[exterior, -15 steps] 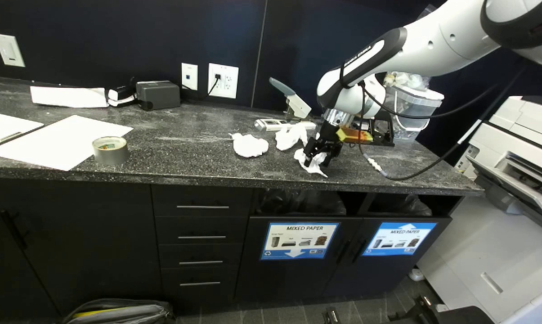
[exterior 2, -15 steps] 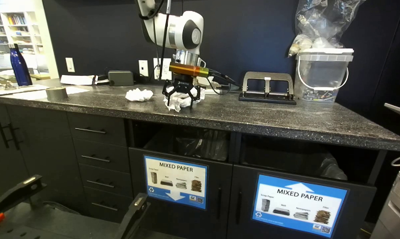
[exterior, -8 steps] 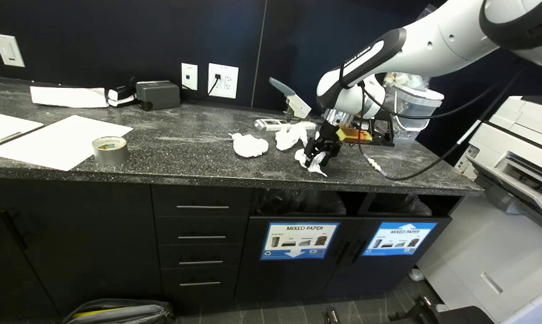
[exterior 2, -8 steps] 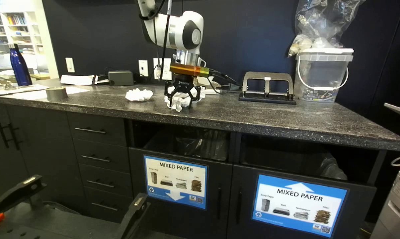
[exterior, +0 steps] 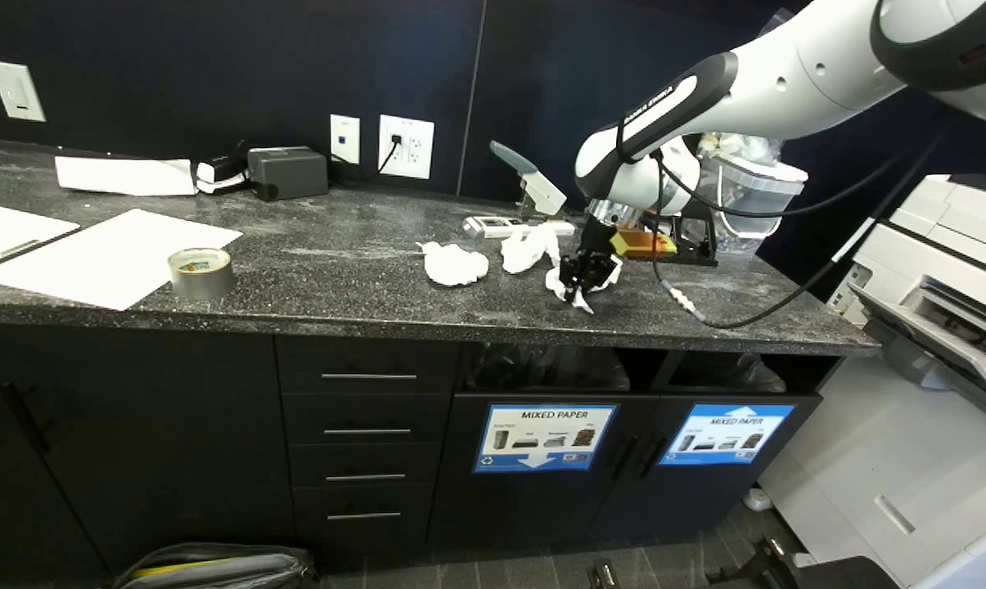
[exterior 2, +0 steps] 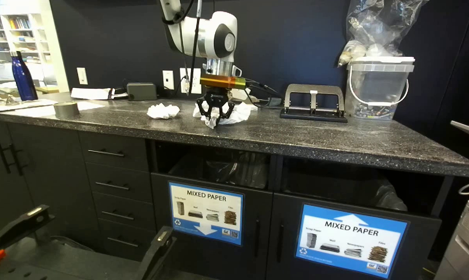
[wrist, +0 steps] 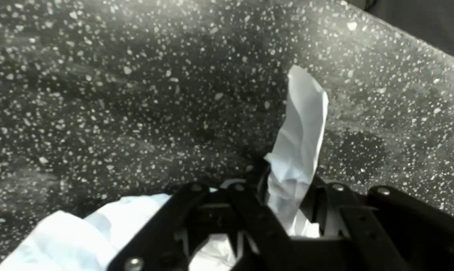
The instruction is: Put the papers in the first bin
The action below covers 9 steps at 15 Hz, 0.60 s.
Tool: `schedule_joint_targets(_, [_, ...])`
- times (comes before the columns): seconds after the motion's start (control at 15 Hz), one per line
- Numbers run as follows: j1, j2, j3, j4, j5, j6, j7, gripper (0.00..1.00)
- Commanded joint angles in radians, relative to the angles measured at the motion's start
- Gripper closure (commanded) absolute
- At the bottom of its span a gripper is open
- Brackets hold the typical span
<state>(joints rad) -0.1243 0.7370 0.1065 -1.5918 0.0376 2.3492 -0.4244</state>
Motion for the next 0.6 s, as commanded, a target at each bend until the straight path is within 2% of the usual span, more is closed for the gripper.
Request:
schedule_joint_targets(0.0, [0.05, -0.006, -0.06, -0.021, -0.07, 0.015, 0.081, 0.89])
schedule_joint_targets(0.33, [0.089, -0.079, -0.137, -0.1, -0.175, -0.009, 0.19, 0.82])
schedule_joint_targets(0.53, [0.087, -0.149, -0.178, -0.193, -0.222, 0.002, 0.246, 0.84])
